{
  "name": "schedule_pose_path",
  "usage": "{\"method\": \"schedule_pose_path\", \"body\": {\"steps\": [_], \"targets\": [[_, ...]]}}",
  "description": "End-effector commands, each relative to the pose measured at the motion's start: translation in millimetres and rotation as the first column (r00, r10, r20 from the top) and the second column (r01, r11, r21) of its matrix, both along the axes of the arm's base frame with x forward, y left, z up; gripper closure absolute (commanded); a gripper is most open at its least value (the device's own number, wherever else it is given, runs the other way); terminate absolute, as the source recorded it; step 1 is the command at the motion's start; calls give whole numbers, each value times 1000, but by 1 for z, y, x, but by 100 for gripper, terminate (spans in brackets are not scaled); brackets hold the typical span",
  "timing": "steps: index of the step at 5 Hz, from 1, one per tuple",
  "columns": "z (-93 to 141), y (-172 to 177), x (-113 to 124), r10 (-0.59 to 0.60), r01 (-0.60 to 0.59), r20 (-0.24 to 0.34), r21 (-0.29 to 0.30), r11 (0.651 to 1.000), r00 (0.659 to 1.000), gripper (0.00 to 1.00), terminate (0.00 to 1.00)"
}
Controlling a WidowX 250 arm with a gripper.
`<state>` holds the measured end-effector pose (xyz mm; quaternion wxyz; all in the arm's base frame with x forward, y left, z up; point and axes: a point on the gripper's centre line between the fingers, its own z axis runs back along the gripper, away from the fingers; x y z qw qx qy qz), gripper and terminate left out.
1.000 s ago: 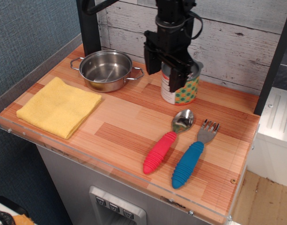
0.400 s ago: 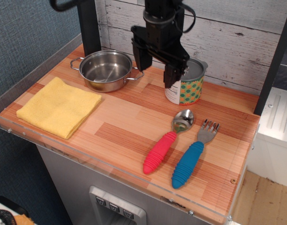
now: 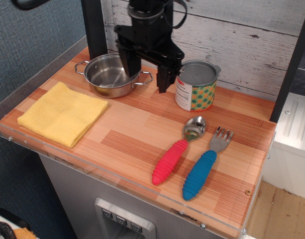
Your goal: Slide the canned good back against the wall.
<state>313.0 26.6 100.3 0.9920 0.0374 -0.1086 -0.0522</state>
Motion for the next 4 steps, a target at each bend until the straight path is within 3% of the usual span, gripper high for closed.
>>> {"method": "schedule_pose_path", "body": {"steps": [1, 3, 4], "targets": [[24, 42, -14, 203, -202, 17, -16, 979, 979, 0, 0], [32, 100, -21, 347, -348, 48, 24, 937, 937, 0, 0], [34, 129, -29, 465, -472, 116, 50, 880, 878, 0, 0]]}}
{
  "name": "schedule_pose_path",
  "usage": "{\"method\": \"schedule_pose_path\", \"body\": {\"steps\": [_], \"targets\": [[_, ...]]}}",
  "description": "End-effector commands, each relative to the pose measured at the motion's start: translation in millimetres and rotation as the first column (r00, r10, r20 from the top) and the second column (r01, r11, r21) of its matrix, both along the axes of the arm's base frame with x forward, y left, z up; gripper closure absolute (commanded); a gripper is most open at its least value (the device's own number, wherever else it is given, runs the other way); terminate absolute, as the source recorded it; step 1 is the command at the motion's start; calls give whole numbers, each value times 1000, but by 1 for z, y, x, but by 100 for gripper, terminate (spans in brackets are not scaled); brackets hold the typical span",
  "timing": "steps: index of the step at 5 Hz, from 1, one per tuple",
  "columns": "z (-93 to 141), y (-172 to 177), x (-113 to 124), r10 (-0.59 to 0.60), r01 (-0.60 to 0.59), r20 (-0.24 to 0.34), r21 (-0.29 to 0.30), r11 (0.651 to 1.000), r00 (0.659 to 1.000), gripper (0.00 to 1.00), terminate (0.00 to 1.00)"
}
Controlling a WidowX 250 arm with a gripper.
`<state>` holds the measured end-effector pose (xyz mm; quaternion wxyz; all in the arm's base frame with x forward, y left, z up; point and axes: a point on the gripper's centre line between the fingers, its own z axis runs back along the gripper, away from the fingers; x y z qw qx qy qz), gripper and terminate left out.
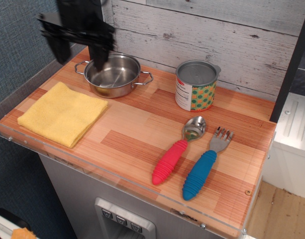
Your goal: Slide the canned good back against the wall.
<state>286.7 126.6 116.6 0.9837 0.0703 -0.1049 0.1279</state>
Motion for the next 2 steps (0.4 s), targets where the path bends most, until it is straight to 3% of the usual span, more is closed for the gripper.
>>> {"method": "schedule_pose_path", "body": {"steps": [1, 2], "targets": [[18, 29, -3, 120, -125, 84, 60, 990, 989, 0, 0], [18, 29, -3, 120, -125, 84, 60, 990, 989, 0, 100]]}}
